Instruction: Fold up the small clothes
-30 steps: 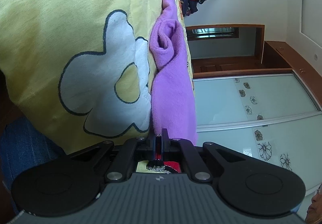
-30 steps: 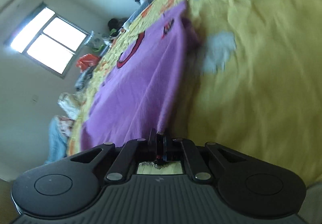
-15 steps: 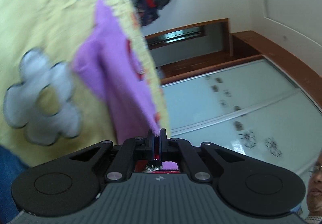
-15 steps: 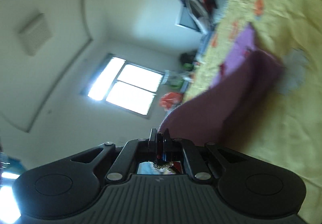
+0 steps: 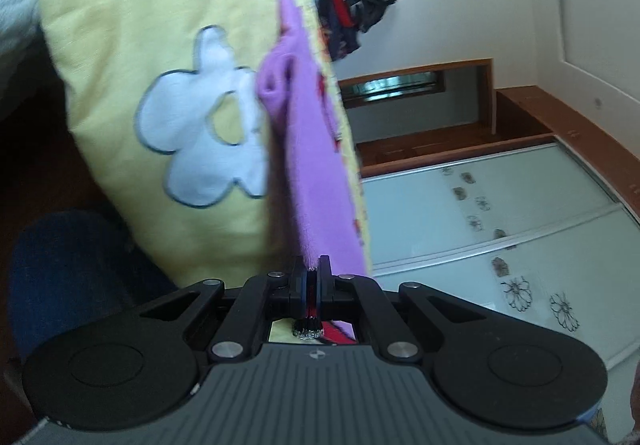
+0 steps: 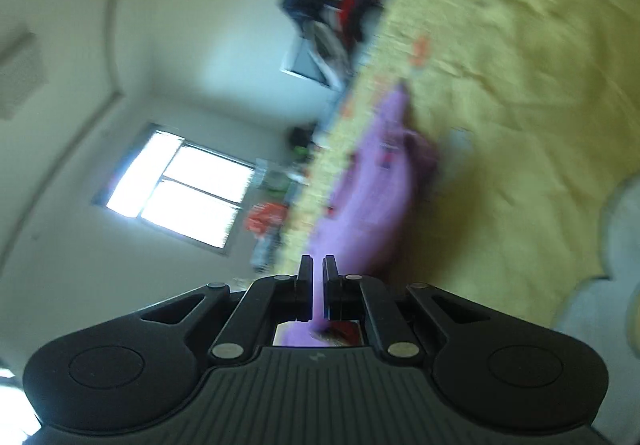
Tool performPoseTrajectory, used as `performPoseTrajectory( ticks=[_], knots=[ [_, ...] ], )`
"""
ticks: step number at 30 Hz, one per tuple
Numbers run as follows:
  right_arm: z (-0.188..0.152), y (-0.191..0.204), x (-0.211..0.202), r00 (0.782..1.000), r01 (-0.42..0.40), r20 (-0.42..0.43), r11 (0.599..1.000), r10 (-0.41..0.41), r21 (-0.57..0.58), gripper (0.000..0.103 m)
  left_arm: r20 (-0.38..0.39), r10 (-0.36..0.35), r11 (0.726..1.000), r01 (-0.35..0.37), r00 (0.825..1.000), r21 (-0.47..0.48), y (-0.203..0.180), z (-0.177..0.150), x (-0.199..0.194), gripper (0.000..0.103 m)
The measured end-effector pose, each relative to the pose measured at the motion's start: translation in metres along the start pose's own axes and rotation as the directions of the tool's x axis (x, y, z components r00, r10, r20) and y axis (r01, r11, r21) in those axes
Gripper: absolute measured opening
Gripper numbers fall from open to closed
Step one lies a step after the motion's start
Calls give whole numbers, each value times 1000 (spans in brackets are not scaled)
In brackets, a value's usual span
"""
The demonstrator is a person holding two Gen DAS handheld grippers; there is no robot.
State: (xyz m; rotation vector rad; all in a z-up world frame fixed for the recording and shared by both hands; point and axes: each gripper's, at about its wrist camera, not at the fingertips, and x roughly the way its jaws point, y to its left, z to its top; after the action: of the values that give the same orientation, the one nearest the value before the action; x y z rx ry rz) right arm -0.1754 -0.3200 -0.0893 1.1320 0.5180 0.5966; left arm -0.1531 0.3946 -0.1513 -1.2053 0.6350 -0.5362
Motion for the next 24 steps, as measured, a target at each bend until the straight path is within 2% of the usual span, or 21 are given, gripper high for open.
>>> performPoseTrajectory(
  ticks=[1,4,5,6,7,8,9,10,11,12,16,17,18,19,20,22,24],
  knots=[
    [0,7,2,1000,0,0,1000,0,-17,4,3,-16,1000,16,1000,16,-6,-2,0,4],
    [5,6,12,984,178,-14,982,-179,-68,8,-20,-12,999,12,1000,32,-15,-1,5,4],
    [6,-1,18,975,210,-56,976,-214,-59,11,-28,-9,999,10,1000,36,-14,0,8,4],
    [5,-5,20,962,260,-74,964,-264,-59,35,-34,4,999,-2,999,39,-11,2,10,4],
    [2,-4,23,938,331,-76,940,-337,-86,59,-37,12,1000,-11,999,27,-8,3,14,4],
    [-2,-1,26,922,364,-88,923,-376,-128,86,-39,9,1000,-9,999,11,-3,3,15,4],
    [-4,4,28,931,333,-96,928,-352,-169,92,-39,10,1000,-9,999,8,-1,3,16,4],
    [-7,8,32,928,334,-103,923,-357,-194,92,-41,15,1000,-15,999,7,1,3,17,4],
    [-10,12,37,916,357,-103,904,-388,-235,92,-44,13,1000,-13,999,0,4,3,17,4],
    [-14,17,43,896,393,-96,874,-434,-284,91,-45,6,1000,-6,999,-5,7,3,18,4],
    [-30,27,63,861,439,-53,792,-505,-424,90,-47,3,1000,-4,999,-16,14,5,18,4],
    [-30,27,68,854,446,-53,780,-518,-439,79,-47,4,1000,-5,999,-22,16,6,18,4],
    [-30,27,70,847,455,-54,774,-528,-440,28,-49,7,1000,-8,999,-26,19,6,18,3],
    [-29,21,76,839,464,-79,783,-539,-414,3,-49,9,1000,-10,999,-29,20,7,19,3],
    [-28,10,79,850,445,-116,818,-514,-364,5,-46,8,999,-10,999,-37,25,6,19,3],
    [-27,-5,78,890,378,-149,881,-431,-285,5,-35,14,999,-16,999,-48,30,7,19,3],
    [-23,-14,70,924,334,-136,927,-358,-173,5,-8,15,998,-15,1000,-56,34,5,19,3]
  ],
)
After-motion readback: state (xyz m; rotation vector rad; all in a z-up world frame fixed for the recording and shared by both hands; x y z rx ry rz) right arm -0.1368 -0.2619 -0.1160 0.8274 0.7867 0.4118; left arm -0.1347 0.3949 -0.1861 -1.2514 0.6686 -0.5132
